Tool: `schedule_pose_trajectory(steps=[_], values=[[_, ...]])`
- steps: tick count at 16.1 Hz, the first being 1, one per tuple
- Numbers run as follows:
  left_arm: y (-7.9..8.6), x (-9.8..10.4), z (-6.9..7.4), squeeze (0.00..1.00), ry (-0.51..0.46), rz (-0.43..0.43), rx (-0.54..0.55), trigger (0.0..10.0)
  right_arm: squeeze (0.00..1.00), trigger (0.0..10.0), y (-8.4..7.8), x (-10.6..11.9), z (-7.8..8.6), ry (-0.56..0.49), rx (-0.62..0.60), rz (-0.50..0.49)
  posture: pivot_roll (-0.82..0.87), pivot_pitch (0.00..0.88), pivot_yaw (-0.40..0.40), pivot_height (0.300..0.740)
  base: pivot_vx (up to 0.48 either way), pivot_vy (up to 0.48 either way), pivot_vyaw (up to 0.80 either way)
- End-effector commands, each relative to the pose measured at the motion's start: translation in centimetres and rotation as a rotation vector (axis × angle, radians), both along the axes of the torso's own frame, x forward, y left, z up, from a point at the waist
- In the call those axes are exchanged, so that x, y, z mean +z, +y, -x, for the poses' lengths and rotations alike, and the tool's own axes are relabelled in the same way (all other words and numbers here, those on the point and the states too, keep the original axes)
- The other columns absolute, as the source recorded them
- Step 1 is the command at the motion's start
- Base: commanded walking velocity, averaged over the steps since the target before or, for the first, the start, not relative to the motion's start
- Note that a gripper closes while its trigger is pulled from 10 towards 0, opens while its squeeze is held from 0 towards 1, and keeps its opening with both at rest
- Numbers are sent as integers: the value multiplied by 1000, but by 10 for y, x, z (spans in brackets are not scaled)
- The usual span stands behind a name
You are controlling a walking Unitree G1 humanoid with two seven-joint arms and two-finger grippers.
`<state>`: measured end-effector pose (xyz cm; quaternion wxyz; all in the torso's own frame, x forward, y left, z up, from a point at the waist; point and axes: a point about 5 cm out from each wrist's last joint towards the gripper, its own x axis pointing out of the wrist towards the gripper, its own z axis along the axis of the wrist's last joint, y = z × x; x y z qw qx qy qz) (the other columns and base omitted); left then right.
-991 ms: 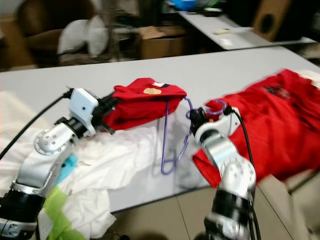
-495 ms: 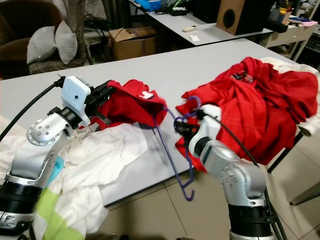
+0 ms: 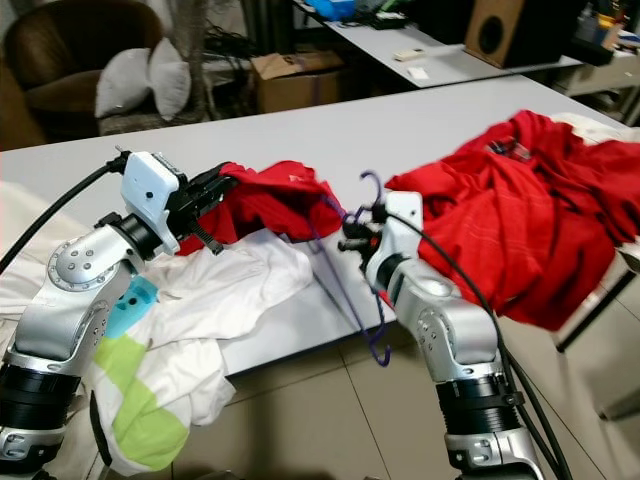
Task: Hang hanger
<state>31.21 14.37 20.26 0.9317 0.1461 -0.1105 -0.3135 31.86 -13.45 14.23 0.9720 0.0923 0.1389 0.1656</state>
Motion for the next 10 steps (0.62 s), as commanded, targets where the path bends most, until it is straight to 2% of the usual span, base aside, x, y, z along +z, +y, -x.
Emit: schedule_pose_trajectory(steps=[1,4,6,7,8,10], values=[[1,9,0,0,-26,-8,-5,0,0,10000,-2,4,-3,-25,-4,8,-49,0,43,740,0,0,0],[-2,5,1,0,-3,-13,-31,0,0,10000,-11,11,-9,-97,-97,19,-57,0,48,740,0,0,0],[-2,0,2,0,21,-38,-48,0,0,10000,-26,21,-20,-151,-195,2,-61,0,50,740,0,0,0],[3,0,-3,0,19,-59,-4,0,0,10000,-34,35,-28,-222,-229,12,-64,0,53,740,0,0,0],[12,3,-10,0,2,-57,70,0,0,10000,-37,59,-34,-336,-231,12,-66,0,54,740,0,0,0],[29,13,-20,0,-36,-31,207,0,0,10000,-33,93,-38,-512,-183,31,-66,0,54,740,0,0,0]])
